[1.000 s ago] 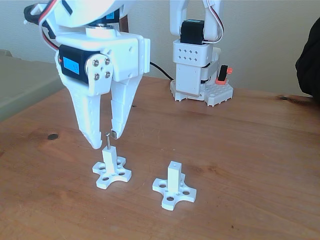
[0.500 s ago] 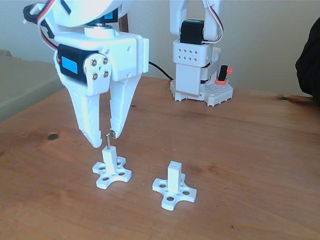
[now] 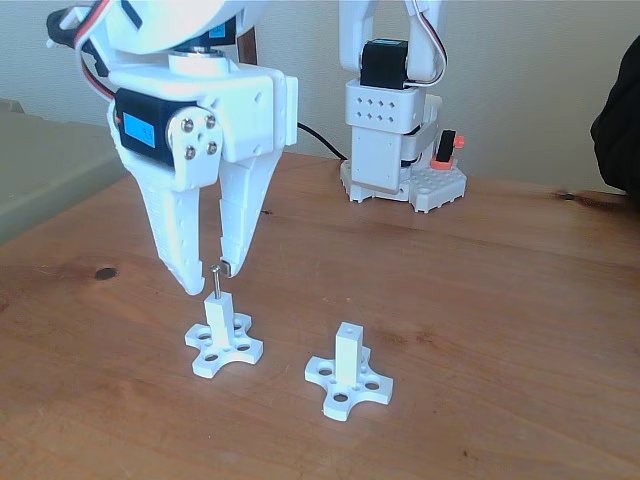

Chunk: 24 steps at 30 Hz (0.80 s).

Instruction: Grab the screw and set it in the hole.

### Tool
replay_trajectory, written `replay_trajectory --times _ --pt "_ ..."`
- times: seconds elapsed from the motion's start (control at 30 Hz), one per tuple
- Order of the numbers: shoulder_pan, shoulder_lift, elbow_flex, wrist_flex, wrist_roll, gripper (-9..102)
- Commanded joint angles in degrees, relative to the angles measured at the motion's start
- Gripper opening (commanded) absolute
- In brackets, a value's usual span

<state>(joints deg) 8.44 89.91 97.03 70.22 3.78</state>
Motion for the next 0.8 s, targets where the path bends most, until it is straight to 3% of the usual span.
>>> replay_trajectory --times 0.0,0.77 --pt "-0.7 0.8 -4.2 -0.8 -0.6 8" --pt "-0.7 0.4 -4.4 -1.2 -0.9 5"
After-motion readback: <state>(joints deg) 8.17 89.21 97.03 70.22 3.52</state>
